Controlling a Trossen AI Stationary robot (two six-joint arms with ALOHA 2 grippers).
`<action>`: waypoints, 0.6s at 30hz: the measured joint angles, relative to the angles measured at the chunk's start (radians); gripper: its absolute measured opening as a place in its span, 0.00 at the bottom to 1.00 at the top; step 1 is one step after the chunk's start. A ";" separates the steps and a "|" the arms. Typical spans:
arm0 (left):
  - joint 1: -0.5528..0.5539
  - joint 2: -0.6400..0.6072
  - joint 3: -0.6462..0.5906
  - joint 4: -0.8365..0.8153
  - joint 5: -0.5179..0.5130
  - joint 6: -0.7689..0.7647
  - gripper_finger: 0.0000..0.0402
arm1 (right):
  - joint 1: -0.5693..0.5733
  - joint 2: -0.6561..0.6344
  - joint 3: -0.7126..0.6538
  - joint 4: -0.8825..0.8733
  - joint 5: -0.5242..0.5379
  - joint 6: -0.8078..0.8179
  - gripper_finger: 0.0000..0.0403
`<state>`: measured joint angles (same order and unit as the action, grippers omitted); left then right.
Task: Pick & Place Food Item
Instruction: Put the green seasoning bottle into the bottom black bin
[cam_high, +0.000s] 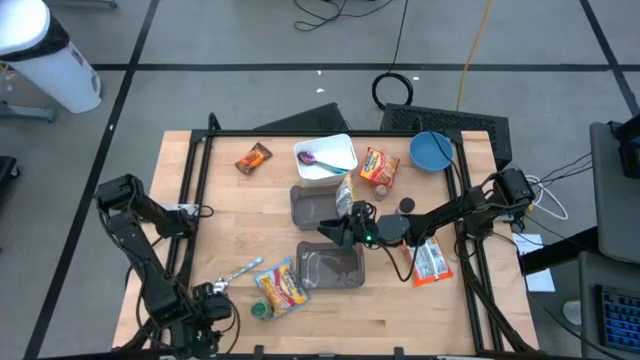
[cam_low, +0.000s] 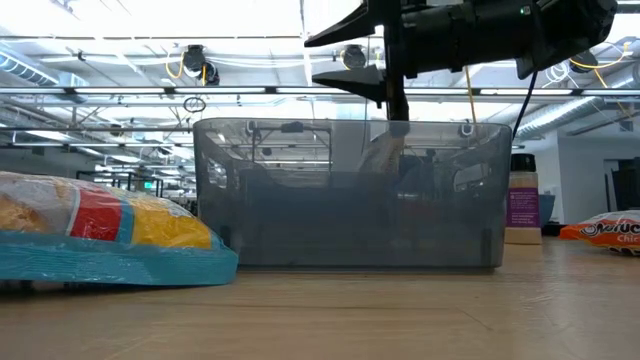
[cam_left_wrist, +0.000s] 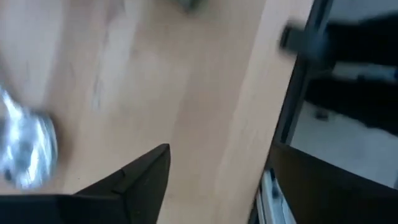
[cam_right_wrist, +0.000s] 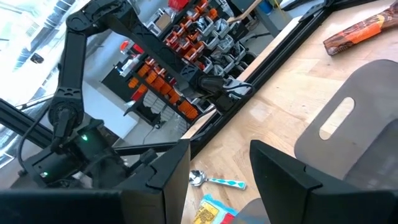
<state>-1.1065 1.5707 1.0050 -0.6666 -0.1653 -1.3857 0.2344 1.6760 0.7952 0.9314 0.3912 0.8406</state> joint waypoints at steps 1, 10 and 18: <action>-0.006 0.000 0.000 0.004 -0.066 -0.009 0.68 | 0.000 0.000 0.000 -0.003 0.000 0.000 0.40; -0.074 0.020 0.001 0.024 -0.560 -0.232 0.60 | 0.004 0.000 0.000 -0.031 -0.001 0.026 0.40; -0.077 0.160 0.001 0.139 -0.510 -0.306 0.55 | 0.003 0.000 0.000 -0.055 -0.003 0.038 0.40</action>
<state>-1.1831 1.7303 1.0058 -0.5278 -0.6753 -1.6913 0.2375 1.6760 0.7952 0.8764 0.3884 0.8783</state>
